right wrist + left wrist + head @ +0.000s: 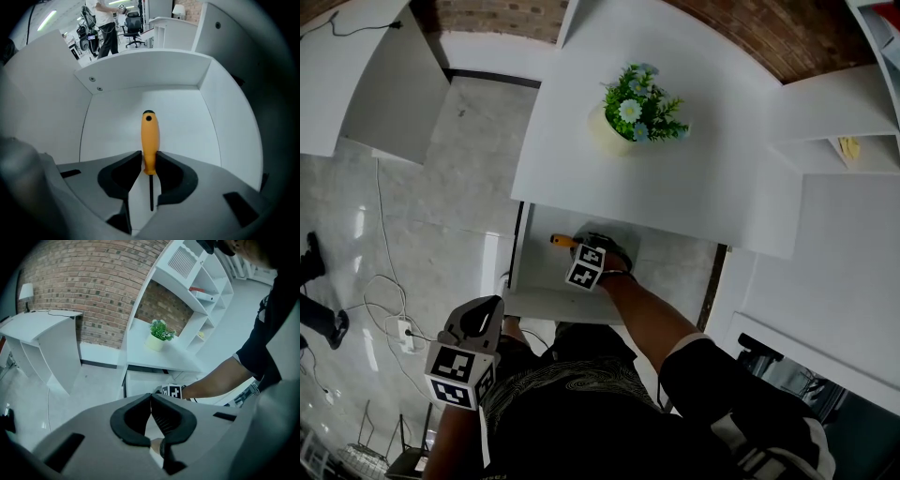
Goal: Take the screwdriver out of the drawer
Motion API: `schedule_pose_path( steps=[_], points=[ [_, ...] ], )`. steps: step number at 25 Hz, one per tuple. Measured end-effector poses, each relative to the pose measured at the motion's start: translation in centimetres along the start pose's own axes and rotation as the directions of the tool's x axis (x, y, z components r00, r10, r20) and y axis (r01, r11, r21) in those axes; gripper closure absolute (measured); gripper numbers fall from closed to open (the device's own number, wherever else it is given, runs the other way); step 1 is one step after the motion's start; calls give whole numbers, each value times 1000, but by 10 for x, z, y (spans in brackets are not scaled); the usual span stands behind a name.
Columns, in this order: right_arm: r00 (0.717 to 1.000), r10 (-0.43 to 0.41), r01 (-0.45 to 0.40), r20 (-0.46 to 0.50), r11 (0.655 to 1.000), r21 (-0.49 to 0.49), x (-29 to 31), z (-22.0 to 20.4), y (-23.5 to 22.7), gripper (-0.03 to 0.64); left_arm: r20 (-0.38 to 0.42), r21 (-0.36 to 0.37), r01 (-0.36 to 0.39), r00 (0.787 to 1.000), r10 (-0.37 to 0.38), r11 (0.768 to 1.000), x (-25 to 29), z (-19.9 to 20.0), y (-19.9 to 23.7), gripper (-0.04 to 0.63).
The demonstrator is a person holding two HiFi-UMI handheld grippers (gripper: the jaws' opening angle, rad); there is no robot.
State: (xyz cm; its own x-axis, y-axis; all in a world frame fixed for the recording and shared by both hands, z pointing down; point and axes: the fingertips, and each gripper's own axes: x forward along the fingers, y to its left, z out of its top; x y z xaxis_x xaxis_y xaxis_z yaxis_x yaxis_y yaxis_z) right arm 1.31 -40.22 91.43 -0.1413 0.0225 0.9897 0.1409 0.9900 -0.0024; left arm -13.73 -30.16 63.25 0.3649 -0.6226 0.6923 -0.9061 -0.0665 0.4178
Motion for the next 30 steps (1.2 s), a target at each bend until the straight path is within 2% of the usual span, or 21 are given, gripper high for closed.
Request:
schedule_pose_path(
  steps=[9, 13, 23, 30],
  points=[
    [1000, 18, -18, -9, 999, -40, 6, 1, 1, 531, -3, -25, -11, 1000, 11, 1000, -3, -13, 2, 575],
    [999, 12, -13, -33, 1000, -24, 6, 1, 0, 531, 6, -28, -4, 1000, 5, 1000, -6, -12, -2, 575],
    [997, 6, -3, -82, 999, 33, 2, -3, 4, 538, 26, 16, -1, 1000, 0, 1000, -22, -8, -1, 575],
    [998, -19, 22, -54, 998, 61, -23, 4, 11, 540, 53, 72, 30, 998, -34, 997, -29, 6, -4, 575]
  ],
)
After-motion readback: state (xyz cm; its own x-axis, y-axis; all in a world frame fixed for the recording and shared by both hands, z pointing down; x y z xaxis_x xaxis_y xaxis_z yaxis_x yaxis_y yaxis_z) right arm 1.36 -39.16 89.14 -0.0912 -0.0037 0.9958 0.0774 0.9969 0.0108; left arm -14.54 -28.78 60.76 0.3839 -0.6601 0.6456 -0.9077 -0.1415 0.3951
